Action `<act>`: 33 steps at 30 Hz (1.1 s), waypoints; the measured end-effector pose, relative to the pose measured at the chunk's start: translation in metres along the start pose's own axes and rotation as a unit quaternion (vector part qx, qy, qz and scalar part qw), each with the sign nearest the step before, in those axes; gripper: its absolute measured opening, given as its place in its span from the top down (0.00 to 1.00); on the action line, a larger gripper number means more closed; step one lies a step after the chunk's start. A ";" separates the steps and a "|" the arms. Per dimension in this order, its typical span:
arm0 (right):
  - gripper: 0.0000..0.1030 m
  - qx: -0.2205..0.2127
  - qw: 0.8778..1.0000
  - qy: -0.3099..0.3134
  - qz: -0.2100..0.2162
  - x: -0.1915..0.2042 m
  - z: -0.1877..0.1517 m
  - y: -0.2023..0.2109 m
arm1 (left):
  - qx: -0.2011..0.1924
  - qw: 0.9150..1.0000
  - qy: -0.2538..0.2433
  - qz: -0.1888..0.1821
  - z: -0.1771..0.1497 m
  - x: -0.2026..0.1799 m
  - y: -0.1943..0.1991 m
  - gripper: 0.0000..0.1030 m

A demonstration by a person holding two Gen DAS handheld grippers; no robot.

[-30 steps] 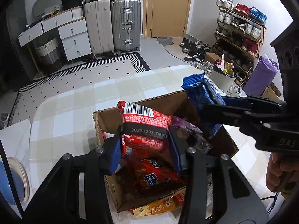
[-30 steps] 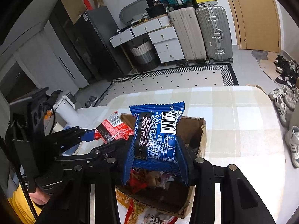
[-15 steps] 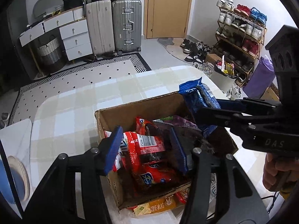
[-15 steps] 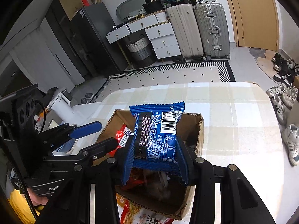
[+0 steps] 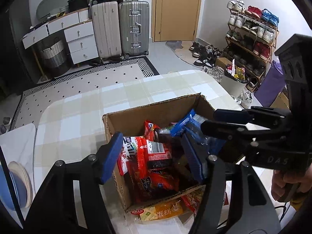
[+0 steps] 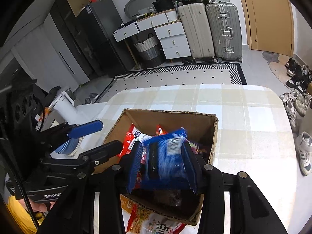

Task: Organize snacks
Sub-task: 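Open both grippers to release the packs and raise them out of the box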

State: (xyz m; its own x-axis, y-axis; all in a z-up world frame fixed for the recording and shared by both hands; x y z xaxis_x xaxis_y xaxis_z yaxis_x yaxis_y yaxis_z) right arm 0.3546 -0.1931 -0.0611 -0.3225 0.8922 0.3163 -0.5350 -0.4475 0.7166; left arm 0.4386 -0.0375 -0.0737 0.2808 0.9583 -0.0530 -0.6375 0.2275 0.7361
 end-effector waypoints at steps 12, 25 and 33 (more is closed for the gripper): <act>0.59 -0.022 1.000 -0.001 0.001 0.004 -0.001 0.030 | -0.003 1.000 0.013 0.004 -0.008 0.000 0.027 0.36; 0.59 -0.082 0.996 0.031 0.008 0.045 -0.015 0.103 | -0.054 0.998 0.022 0.009 -0.019 -0.014 0.114 0.29; 0.50 -0.141 0.988 0.061 0.008 0.084 -0.034 0.166 | -0.110 0.993 0.029 0.020 -0.031 -0.023 0.198 0.23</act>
State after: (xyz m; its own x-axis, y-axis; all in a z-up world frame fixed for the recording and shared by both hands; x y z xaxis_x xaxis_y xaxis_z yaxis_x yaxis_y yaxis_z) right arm 0.2120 -0.1942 0.0633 -0.4149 0.8787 0.2362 -0.7200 -0.4758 0.5052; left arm 0.2837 -0.0096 0.0521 0.2133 0.9745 -0.0699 -0.7903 0.2142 0.5740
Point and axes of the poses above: each gripper's, at about its wrist camera, not at the fingertips, and y roughly against the way its jaws point, x to its left, z to its top, the point moved 4 cm from there along -y, roughly the way its jaws point, and after that the axes turned 2 degrees about y, right-handed, at the moved point
